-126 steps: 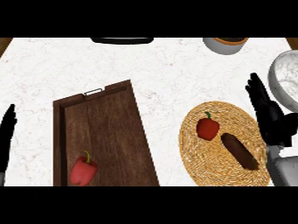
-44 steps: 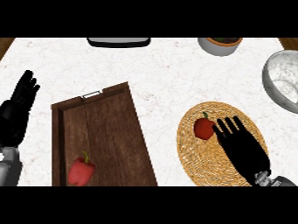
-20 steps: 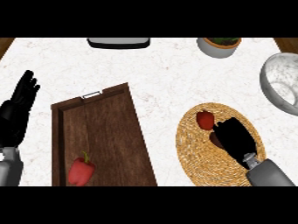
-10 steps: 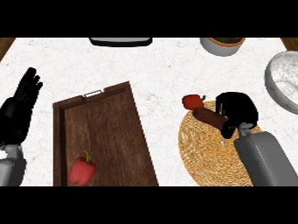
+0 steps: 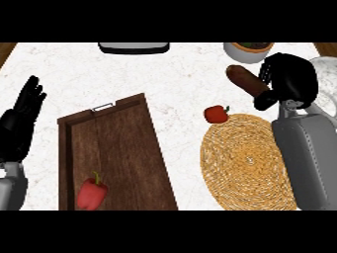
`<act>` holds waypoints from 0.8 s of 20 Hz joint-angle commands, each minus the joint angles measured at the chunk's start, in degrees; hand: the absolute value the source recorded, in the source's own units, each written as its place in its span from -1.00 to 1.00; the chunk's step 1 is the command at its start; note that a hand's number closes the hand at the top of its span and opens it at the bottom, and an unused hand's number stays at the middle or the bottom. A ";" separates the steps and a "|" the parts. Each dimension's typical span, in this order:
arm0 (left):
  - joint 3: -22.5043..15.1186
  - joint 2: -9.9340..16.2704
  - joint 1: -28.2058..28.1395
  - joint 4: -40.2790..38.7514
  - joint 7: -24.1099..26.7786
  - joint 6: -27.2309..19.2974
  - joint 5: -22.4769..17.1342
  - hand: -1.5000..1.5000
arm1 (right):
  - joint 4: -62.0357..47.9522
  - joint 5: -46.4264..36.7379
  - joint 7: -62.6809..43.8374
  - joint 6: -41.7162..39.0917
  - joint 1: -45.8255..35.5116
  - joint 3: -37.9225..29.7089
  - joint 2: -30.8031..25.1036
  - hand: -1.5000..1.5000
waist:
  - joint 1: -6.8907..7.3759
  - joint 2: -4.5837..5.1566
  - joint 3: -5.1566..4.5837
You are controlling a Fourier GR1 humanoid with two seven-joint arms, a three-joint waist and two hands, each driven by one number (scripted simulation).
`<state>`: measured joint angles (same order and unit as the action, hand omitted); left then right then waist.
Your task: Pick the sweet potato from the placemat and place it in the bowl
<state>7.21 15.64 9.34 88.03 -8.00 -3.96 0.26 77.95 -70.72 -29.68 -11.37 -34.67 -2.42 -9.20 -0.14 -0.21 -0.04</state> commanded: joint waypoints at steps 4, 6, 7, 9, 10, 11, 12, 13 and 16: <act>1.70 0.88 -1.04 -2.92 3.39 1.07 -0.10 0.00 | 12.37 2.20 -4.73 1.12 -3.23 -6.43 -2.87 1.00 | -0.38 0.01 0.00; 0.51 0.72 -0.55 2.52 -2.38 0.23 0.34 0.00 | 14.34 3.44 -5.02 -3.08 -5.18 -8.95 -6.79 1.00 | -0.06 -0.07 0.04; 1.07 0.65 -2.46 0.80 1.60 1.73 -0.28 0.00 | 12.09 3.84 -6.21 -2.96 -6.99 -9.96 -6.53 1.00 | 0.25 0.09 0.02; -0.26 -0.84 1.07 1.71 -2.33 -0.21 0.83 0.00 | 10.71 5.62 -4.11 0.13 -6.10 -12.14 -7.55 1.00 | 0.14 0.19 0.04; 0.43 -0.09 -1.78 1.29 0.30 0.86 1.02 0.00 | 14.93 6.38 -3.86 -0.68 -1.10 -12.55 -7.95 1.00 | -0.03 0.12 0.04; -1.38 -2.31 -2.08 3.63 -0.58 -0.85 1.99 0.00 | 7.74 8.09 -2.30 -1.50 -7.24 -15.14 -10.93 1.00 | 0.39 0.20 0.04; 2.44 1.15 -2.78 1.84 1.46 3.00 -1.46 0.00 | 8.39 9.05 0.39 2.80 -2.52 -16.63 -10.68 1.00 | 0.32 0.23 0.05; -1.44 -2.71 -0.68 2.59 -0.89 -1.83 2.83 0.00 | 4.36 10.55 1.91 3.80 -3.83 -17.89 -11.13 1.00 | 0.32 0.30 0.06; 1.37 -0.19 0.98 -1.71 1.71 1.97 0.14 0.00 | -1.61 12.84 6.70 9.32 -3.25 -19.85 -11.59 1.00 | 0.48 0.44 0.06</act>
<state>8.07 15.25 9.11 88.34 -7.65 -3.00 0.80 83.50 -61.08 -28.63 -7.70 -38.49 -18.39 -19.02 0.12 0.02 -0.01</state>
